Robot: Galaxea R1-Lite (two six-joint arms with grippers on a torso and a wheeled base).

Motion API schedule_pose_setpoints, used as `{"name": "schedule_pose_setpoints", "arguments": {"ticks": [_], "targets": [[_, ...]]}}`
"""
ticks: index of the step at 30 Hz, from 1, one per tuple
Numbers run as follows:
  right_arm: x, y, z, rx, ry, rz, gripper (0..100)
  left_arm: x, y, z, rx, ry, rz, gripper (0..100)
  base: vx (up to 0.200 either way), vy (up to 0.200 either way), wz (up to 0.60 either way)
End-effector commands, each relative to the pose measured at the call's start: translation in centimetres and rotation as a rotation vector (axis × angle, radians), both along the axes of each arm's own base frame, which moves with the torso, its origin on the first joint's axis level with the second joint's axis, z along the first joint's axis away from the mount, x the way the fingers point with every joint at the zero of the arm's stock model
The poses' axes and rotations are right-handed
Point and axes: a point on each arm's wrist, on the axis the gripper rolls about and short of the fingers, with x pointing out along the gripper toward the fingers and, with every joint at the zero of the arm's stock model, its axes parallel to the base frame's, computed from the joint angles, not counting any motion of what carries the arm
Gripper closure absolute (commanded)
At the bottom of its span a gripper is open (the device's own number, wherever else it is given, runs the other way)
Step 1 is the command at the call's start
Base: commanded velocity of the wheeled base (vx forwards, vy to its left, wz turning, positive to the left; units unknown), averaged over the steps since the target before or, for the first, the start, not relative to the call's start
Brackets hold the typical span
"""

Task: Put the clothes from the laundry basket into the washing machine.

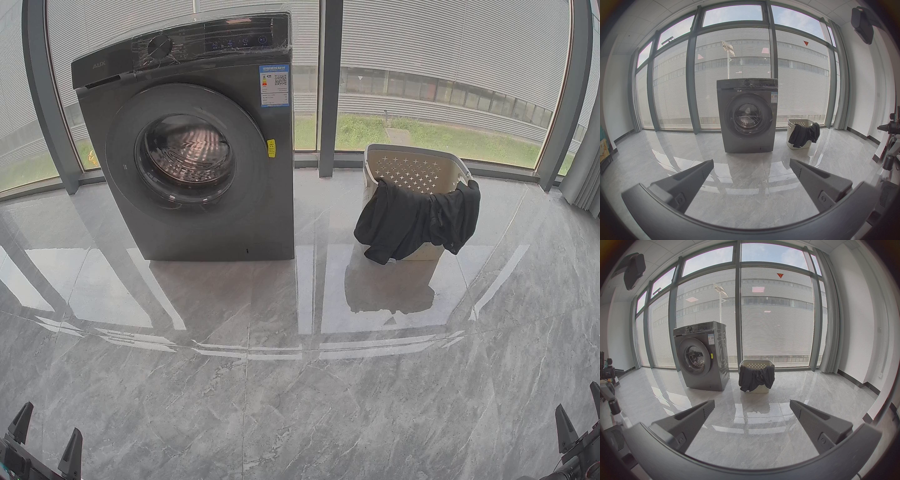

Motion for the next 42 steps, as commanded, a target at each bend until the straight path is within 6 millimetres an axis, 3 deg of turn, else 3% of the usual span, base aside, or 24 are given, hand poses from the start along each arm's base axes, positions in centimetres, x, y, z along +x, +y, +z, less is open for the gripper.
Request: {"name": "schedule_pose_setpoints", "arguments": {"ticks": [1,12,42], "targets": [[0.01,0.00,-0.52,0.000,0.001,0.001,0,-0.02,0.00,-0.48,-0.001,-0.003,0.000,0,0.000,0.000,0.00],[0.01,0.00,-0.52,0.003,0.001,0.004,0,-0.02,0.00,-0.48,-0.007,-0.003,0.000,0,0.000,0.000,0.00],[0.01,0.00,-0.51,0.003,0.000,0.004,0,-0.02,0.00,-0.50,-0.007,-0.001,0.000,0,0.200,0.000,0.00]]}}
